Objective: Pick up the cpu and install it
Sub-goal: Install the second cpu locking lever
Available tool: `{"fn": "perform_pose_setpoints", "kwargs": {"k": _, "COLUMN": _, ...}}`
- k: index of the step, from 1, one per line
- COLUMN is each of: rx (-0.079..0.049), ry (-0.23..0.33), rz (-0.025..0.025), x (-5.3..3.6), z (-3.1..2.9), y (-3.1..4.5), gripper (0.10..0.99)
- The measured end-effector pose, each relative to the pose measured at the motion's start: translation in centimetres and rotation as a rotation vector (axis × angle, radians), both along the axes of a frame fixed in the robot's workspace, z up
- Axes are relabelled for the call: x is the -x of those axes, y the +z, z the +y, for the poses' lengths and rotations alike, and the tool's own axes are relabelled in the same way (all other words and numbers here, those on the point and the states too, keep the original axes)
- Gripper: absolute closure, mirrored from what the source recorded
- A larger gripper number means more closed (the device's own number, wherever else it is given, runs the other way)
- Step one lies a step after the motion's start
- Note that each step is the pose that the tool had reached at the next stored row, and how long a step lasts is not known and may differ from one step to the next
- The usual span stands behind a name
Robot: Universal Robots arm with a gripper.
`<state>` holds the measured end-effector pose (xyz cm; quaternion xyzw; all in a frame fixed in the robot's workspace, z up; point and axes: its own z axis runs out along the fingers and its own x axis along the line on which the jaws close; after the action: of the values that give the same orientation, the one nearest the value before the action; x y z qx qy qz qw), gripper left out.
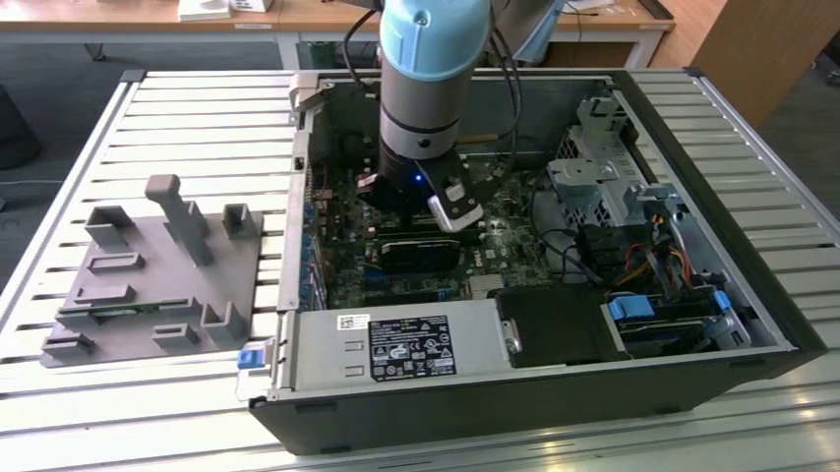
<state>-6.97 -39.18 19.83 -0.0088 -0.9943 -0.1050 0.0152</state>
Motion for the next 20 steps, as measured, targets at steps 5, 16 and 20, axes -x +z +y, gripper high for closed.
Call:
{"fn": "perform_pose_setpoints", "kwargs": {"k": 5, "rx": -0.014, "ry": 0.0, "rz": -0.0004, "x": 0.13, "z": -0.01, "y": -0.31, "gripper": 0.98}}
{"fn": "perform_pose_setpoints", "kwargs": {"k": 16, "rx": -0.037, "ry": 0.0, "rz": -0.0009, "x": 0.49, "z": -0.01, "y": -0.7, "gripper": 0.98}}
{"fn": "perform_pose_setpoints", "kwargs": {"k": 20, "rx": -0.037, "ry": 0.0, "rz": -0.0008, "x": 0.5, "z": -0.02, "y": -0.63, "gripper": 0.98}}
